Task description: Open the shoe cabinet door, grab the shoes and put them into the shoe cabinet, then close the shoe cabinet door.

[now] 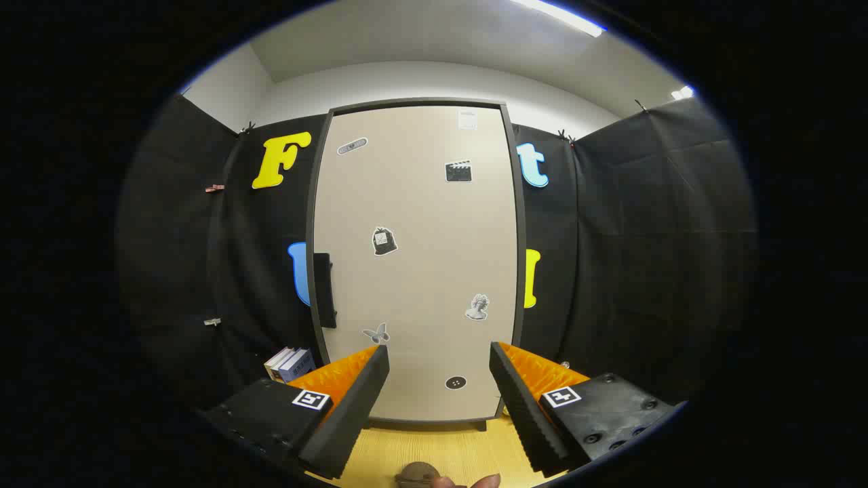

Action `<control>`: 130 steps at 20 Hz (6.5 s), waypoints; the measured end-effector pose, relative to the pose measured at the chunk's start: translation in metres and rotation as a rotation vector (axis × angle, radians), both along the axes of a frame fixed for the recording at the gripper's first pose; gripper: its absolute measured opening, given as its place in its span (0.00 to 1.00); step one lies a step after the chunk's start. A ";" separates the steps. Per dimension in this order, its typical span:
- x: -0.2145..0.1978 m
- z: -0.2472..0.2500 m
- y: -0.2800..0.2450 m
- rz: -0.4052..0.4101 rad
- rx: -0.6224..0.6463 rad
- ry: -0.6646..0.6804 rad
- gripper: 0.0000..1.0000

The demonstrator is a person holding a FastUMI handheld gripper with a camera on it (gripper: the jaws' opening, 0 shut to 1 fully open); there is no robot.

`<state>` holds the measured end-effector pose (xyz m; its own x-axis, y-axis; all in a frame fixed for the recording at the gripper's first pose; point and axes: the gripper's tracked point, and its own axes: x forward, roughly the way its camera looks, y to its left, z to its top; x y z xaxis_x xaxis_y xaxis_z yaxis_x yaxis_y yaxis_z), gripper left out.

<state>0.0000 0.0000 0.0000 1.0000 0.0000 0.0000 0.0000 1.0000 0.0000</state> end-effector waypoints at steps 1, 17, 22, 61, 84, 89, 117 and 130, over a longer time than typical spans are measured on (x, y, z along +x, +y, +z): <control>-0.001 0.000 0.001 0.004 -0.002 -0.003 0.98; 0.016 0.018 0.047 0.045 -0.006 -0.012 0.98; 0.053 0.026 0.104 0.104 -0.007 -0.022 0.98; 0.157 -0.021 0.185 0.130 0.056 0.054 0.17; -0.009 -0.005 0.031 0.212 0.028 0.102 0.17; -0.020 -0.003 -0.017 0.173 0.044 0.115 0.16; -0.067 0.015 -0.104 0.006 0.063 0.028 0.10; -0.082 -0.126 0.064 0.274 0.090 0.346 0.98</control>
